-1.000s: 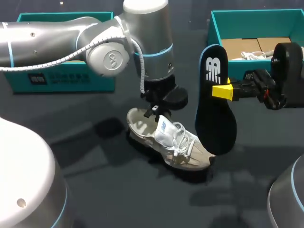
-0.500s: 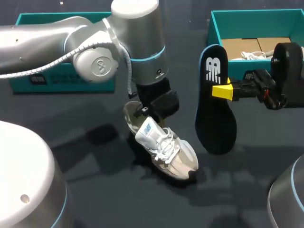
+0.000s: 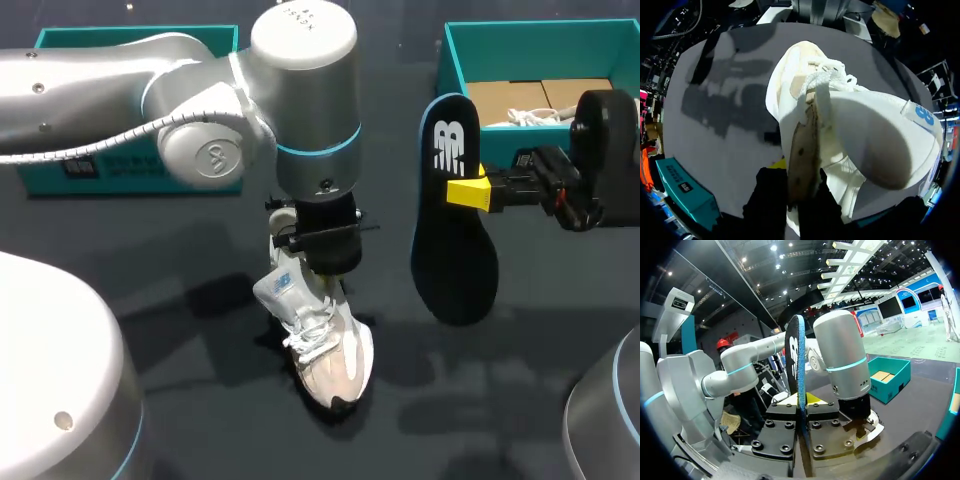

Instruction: Take the shoe out of the shoebox, open the shoe tongue, remove and reinsert the insole, then place the shoe into the shoebox

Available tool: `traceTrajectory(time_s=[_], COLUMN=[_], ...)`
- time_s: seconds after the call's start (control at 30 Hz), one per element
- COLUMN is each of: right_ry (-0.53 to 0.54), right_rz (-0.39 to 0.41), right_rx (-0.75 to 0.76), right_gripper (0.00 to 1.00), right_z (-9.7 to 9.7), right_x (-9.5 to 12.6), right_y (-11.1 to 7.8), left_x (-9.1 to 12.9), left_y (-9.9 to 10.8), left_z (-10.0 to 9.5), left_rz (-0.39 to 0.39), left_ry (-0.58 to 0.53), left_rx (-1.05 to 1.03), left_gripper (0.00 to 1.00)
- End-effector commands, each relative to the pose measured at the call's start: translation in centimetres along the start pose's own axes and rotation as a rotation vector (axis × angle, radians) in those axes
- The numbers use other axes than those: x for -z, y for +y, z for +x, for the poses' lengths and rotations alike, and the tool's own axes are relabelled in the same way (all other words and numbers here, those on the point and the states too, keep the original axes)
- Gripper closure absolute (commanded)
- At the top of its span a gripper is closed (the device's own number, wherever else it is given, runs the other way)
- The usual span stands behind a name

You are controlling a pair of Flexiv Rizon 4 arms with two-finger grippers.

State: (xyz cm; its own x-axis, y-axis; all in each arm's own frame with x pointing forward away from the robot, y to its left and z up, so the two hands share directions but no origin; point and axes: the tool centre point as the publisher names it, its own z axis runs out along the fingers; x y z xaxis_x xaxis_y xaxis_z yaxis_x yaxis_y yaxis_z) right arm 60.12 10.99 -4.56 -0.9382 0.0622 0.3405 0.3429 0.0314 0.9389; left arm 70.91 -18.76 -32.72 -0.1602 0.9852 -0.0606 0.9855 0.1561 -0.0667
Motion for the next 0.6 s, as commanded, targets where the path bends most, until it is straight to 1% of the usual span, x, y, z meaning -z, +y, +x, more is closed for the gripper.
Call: traceTrajectory(time_s=[0.03, 0.13, 0.27, 0.6], right_ry=[0.000, 0.000, 0.000, 0.000], right_rz=[0.001, 0.001, 0.001, 0.001], right_rx=[-0.001, -0.001, -0.001, -0.001], right_gripper=[1.00, 1.00, 1.00, 1.00], right_z=[0.0, 0.0, 0.0, 0.0], right_x=[-0.2, -0.2, -0.2, -0.2], right_y=[-0.1, -0.1, -0.1, -0.1], left_x=[-0.2, -0.9, -2.1, -4.2], left_y=[0.2, 0.2, 0.2, -0.2], left_z=[-0.7, -1.0, -1.4, -1.9], left_rz=[0.018, 0.043, 0.061, 0.104], left_ry=[0.012, 0.011, 0.009, 0.018], left_rx=[-0.028, -0.046, -0.071, -0.126], left_gripper=[1.00, 1.00, 1.00, 1.00])
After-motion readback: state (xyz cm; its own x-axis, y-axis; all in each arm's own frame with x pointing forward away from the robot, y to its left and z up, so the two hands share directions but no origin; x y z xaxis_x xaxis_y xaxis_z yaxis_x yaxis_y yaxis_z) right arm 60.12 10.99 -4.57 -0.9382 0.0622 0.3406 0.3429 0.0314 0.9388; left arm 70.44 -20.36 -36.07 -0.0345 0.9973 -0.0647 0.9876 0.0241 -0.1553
